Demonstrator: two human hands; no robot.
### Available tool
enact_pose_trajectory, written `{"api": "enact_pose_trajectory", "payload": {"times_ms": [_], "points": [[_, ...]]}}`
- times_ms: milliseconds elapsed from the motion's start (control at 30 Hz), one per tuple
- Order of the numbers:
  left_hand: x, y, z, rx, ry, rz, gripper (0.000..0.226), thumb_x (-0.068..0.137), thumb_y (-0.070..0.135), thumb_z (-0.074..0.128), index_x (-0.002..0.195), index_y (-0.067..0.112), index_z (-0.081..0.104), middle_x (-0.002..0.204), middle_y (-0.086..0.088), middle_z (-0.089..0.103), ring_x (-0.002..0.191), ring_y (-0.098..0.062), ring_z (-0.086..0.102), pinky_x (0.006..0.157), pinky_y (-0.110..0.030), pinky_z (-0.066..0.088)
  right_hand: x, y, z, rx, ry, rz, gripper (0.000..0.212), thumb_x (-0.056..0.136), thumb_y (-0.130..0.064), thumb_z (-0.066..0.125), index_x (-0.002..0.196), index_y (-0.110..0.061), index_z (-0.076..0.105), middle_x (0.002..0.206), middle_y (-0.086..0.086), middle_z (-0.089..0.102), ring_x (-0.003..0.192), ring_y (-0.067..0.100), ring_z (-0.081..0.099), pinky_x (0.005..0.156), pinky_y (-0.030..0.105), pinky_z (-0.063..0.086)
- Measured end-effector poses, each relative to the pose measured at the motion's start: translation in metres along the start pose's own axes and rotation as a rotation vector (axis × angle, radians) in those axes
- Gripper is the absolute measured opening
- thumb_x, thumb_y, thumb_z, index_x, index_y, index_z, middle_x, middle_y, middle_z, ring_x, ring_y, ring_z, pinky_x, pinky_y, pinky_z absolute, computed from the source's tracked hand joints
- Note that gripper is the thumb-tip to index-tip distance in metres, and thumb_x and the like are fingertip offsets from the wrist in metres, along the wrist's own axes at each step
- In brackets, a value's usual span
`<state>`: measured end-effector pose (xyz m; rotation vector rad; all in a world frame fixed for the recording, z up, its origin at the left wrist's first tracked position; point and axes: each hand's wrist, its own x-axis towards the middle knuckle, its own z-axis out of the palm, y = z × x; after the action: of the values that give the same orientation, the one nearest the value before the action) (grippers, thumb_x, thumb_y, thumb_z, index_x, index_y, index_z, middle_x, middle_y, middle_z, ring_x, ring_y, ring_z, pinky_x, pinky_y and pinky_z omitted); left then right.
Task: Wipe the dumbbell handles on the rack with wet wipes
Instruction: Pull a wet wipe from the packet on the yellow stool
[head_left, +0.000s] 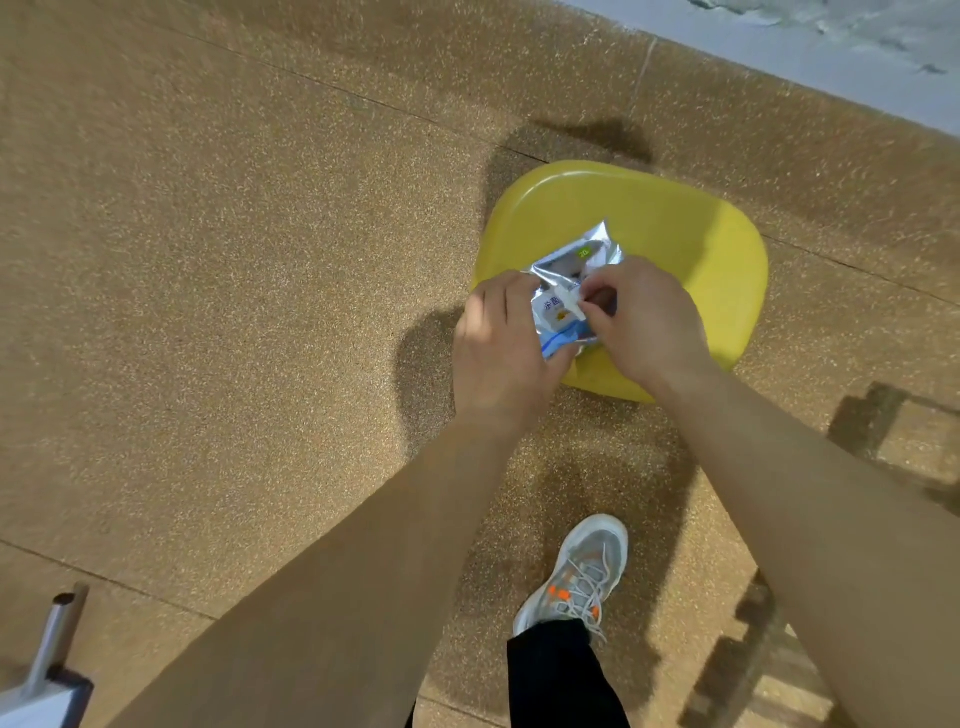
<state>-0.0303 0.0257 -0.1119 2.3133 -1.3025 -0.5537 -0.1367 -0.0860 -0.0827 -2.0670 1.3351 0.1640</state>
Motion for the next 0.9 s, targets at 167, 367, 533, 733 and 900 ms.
{"api": "enact_pose_trajectory", "payload": {"times_ms": [167,367,533,733,900], "points": [[0.002,-0.003,0.004,0.001,0.013,-0.003,0.06,0.072,0.038,0.082,0.122,0.012,0.061,0.133,-0.004,0.055,0.119,-0.025,0.047,0.089,-0.039,0.052,0.008,-0.011,0.014,-0.107,0.073,0.059,0.014,0.097,-0.024,0.06,0.096,-0.015,0.071,0.1,0.007,0.063,0.09,0.028,0.061,0.067,0.036,0.044],[0.004,-0.004,0.004,0.0,-0.017,-0.013,0.059,0.07,0.031,0.083,0.121,0.011,0.061,0.134,-0.005,0.054,0.118,-0.026,0.046,0.088,-0.041,0.052,0.008,-0.022,0.014,-0.156,0.033,0.004,0.025,0.094,-0.004,0.048,0.107,-0.013,0.068,0.089,0.005,0.048,0.081,0.029,0.049,0.066,0.036,0.033],[0.005,-0.003,0.002,0.007,0.014,0.003,0.062,0.064,0.029,0.086,0.118,0.012,0.063,0.129,-0.006,0.058,0.115,-0.027,0.047,0.088,-0.045,0.051,0.013,-0.017,0.016,-0.21,-0.066,-0.036,0.019,0.092,0.001,0.051,0.108,-0.005,0.061,0.11,0.014,0.056,0.1,0.035,0.057,0.069,0.036,0.036],[0.004,0.001,0.001,0.094,0.018,-0.004,0.063,0.068,0.037,0.082,0.123,0.013,0.062,0.13,-0.006,0.057,0.118,-0.03,0.053,0.1,-0.046,0.042,0.009,-0.01,0.006,-0.153,-0.173,-0.129,0.021,0.104,-0.012,0.047,0.117,0.002,0.055,0.127,0.022,0.052,0.117,0.036,0.051,0.091,0.036,0.037],[0.005,0.005,-0.004,0.139,-0.017,0.019,0.067,0.07,0.037,0.081,0.13,0.018,0.058,0.134,-0.002,0.055,0.124,-0.027,0.048,0.104,-0.042,0.036,-0.002,-0.007,-0.003,-0.057,-0.158,-0.178,0.015,0.104,-0.012,0.046,0.107,0.0,0.054,0.112,0.018,0.052,0.101,0.031,0.052,0.085,0.036,0.039]]}}
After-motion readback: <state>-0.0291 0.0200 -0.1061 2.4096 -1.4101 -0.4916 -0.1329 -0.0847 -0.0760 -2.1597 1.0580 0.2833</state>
